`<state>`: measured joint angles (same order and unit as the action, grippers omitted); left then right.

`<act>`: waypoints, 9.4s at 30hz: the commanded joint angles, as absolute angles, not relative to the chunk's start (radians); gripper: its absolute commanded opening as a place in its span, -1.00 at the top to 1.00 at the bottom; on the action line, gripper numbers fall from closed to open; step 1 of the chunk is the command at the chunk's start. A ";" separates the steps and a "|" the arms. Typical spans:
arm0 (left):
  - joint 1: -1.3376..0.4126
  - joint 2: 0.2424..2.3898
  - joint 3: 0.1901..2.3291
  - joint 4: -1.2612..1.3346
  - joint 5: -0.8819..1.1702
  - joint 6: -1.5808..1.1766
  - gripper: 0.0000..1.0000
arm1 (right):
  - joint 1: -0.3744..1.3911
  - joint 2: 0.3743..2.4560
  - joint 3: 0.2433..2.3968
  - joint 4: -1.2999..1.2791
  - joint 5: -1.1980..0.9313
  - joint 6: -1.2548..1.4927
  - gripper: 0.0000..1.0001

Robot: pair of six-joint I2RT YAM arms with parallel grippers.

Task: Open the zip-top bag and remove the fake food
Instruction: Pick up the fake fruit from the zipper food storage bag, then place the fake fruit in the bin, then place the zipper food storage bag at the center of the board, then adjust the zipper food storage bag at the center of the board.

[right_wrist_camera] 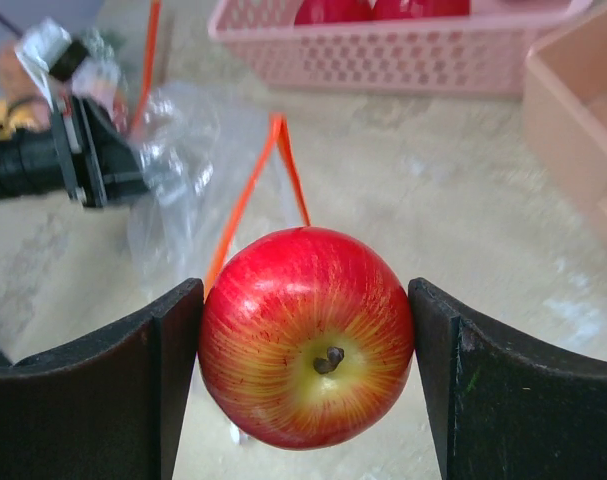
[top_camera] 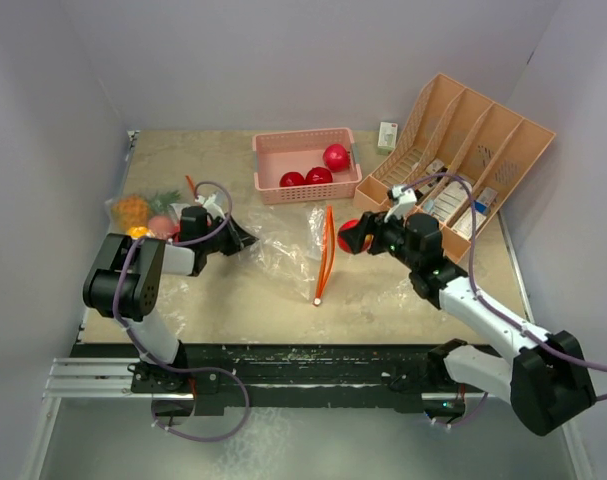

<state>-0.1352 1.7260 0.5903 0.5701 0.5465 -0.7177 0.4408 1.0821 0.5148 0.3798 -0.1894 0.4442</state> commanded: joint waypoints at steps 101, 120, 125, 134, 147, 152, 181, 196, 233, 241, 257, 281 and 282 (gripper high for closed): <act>0.136 1.261 0.725 0.334 -0.037 -0.966 -0.98 | 0.264 1.248 0.765 0.513 -0.141 0.379 -0.82; -0.384 1.336 0.809 -0.039 -0.742 -0.324 -0.98 | 0.265 1.263 0.758 0.527 -0.185 0.391 -0.80; -0.414 1.488 0.881 -0.130 -0.750 -0.301 -0.98 | 0.265 1.273 0.735 0.546 -0.188 0.391 -0.80; -0.415 1.592 0.910 -0.127 -0.691 -0.283 -0.99 | 0.265 1.271 0.737 0.539 -0.180 0.386 -0.80; -0.408 1.692 1.016 -0.266 -0.615 -0.379 -0.99 | 0.265 1.261 0.727 0.536 -0.163 0.389 -0.79; -0.338 1.674 1.008 -0.262 -0.469 -0.460 -0.99 | 0.265 1.256 0.727 0.529 -0.159 0.381 -0.79; -0.231 1.741 0.817 -0.055 0.022 -0.618 0.31 | 0.265 1.257 0.717 0.519 -0.163 0.381 -0.78; -0.557 1.832 0.919 -0.059 -0.005 -0.697 1.00 | 0.265 1.236 0.710 0.507 -0.161 0.383 -0.78; -0.631 1.391 0.758 -0.096 -0.280 -0.721 0.23 | 0.613 1.553 0.849 0.486 -0.044 0.331 -0.82; -0.627 1.582 0.784 -0.147 -0.299 -0.681 0.80 | 0.681 1.668 0.913 0.491 -0.065 0.356 -0.87; -0.611 1.665 0.754 -0.149 -0.286 -0.683 0.95 | 0.722 1.823 0.889 0.579 -0.241 0.566 -0.77; -0.595 1.360 0.722 -0.123 -0.253 -0.667 0.29 | 0.723 1.749 0.751 0.831 -0.410 0.648 1.00; -0.595 1.339 0.725 -0.123 -0.254 -0.667 0.22 | 0.722 1.739 0.752 0.816 -0.409 0.638 1.00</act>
<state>-0.5896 1.4231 0.7273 -0.0772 -0.2832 -0.6842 0.7193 1.8111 0.7429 0.8284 -0.4118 0.7025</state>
